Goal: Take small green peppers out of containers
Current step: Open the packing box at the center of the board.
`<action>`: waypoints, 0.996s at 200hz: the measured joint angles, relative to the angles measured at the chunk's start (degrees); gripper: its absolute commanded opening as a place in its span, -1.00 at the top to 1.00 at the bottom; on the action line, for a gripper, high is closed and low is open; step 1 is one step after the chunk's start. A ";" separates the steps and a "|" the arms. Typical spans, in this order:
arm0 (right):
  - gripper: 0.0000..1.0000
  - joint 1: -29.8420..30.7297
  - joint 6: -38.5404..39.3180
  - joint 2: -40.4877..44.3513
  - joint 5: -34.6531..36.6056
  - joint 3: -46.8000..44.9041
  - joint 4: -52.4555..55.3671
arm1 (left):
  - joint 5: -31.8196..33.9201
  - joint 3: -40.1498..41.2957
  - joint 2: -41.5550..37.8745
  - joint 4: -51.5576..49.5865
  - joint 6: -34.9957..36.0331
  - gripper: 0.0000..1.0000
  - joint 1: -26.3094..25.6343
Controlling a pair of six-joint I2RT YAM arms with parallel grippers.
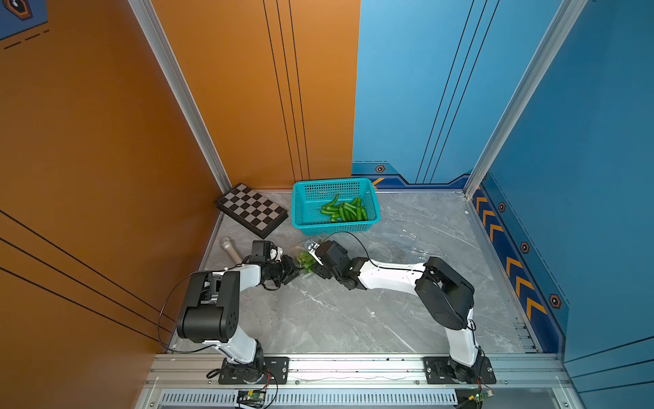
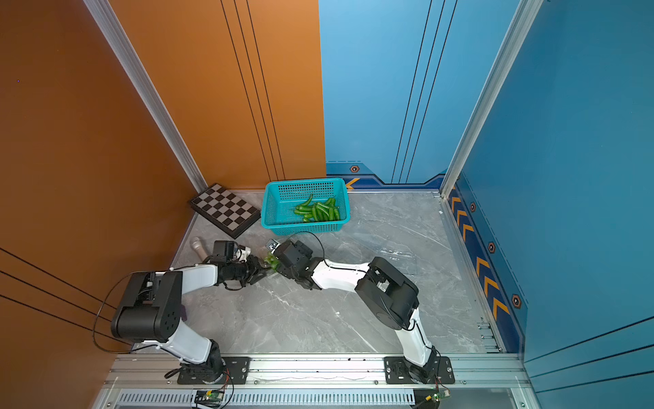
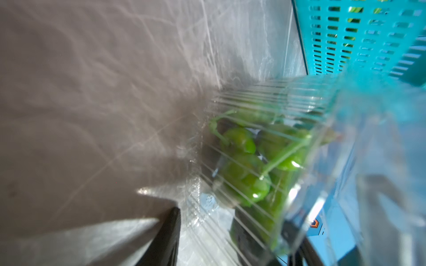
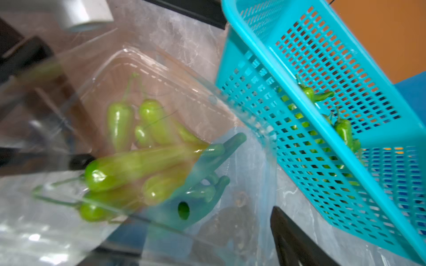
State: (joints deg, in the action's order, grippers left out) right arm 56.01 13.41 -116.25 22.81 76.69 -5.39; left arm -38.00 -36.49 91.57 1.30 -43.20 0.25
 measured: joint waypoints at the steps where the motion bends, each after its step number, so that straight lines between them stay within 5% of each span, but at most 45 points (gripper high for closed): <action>1: -0.62 -0.02 0.09 -0.04 0.07 0.00 -0.13 | 0.00 0.00 0.00 -0.02 0.07 0.22 0.00; 46: -0.30 -2.75 2.19 -1.27 1.88 0.07 -3.08 | 0.68 -1.11 0.00 -3.37 1.81 0.25 -0.33; 116: -0.56 -6.16 0.37 -1.25 -2.34 3.63 3.65 | 0.87 -1.62 0.00 -4.79 3.13 0.22 -0.37; 199: -0.63 -10.84 -8.90 4.15 -7.13 4.68 11.82 | 3.50 -2.86 -1.70 -10.80 5.33 0.13 -4.24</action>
State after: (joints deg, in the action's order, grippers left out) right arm 45.17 4.51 -112.09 15.68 81.36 6.44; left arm -34.50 -39.35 89.86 -9.50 -37.87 -3.99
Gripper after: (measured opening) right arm 0.815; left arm 0.421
